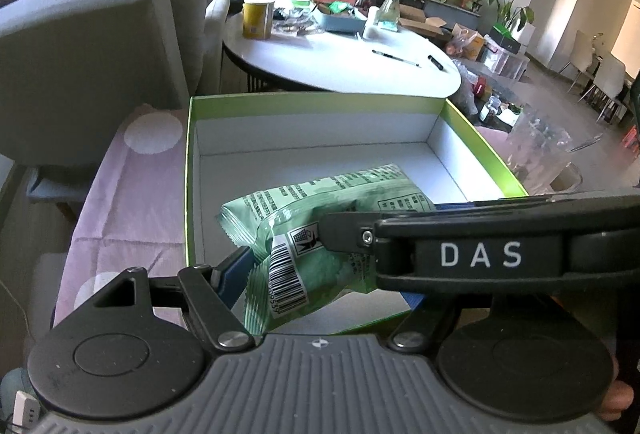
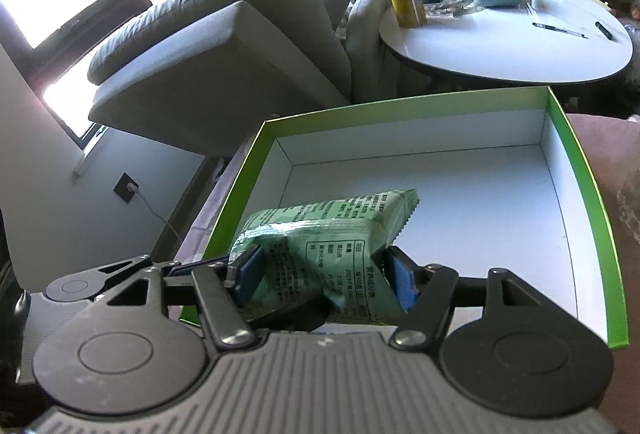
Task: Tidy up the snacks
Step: 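Carry the green packet with the right gripper over the green box, then open the right gripper to drop the green packet into the box, then grasp the bagged bread slice with the right gripper and lift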
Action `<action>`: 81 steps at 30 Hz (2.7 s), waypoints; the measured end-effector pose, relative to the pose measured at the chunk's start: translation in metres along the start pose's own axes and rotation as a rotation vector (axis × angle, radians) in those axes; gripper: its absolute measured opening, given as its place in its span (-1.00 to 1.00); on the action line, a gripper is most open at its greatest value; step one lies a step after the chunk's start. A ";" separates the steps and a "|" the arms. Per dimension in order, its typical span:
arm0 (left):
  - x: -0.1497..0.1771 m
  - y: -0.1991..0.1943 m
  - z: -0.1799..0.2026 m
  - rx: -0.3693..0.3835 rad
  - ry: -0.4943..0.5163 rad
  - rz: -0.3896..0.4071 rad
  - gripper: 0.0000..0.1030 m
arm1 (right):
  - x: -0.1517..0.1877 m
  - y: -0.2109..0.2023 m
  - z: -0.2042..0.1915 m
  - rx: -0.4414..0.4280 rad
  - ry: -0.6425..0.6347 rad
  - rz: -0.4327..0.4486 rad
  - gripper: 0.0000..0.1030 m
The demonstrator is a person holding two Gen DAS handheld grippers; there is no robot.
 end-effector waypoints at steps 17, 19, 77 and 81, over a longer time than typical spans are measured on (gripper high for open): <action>0.005 0.010 -0.005 -0.016 -0.012 -0.045 0.41 | 0.003 0.019 0.005 0.000 0.020 -0.052 0.06; 0.005 0.009 -0.004 -0.018 -0.012 -0.048 0.41 | 0.004 0.020 0.005 -0.001 0.024 -0.057 0.07; 0.112 -0.050 -0.037 -0.009 -0.026 -0.085 0.63 | 0.089 0.010 -0.015 0.047 -0.034 -0.248 0.25; 0.112 -0.050 -0.037 0.021 -0.025 -0.088 0.46 | 0.089 0.015 -0.018 0.019 -0.034 -0.282 0.26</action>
Point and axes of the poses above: each gripper's, at about its wrist camera, not at the fingertips, and y roughly the way its jaws point, z to its right, x to its underside, the point moved 9 cm from there along y, roughly the way its jaws point, and after that the axes turned 3 degrees about -y, right-handed, at the moved point
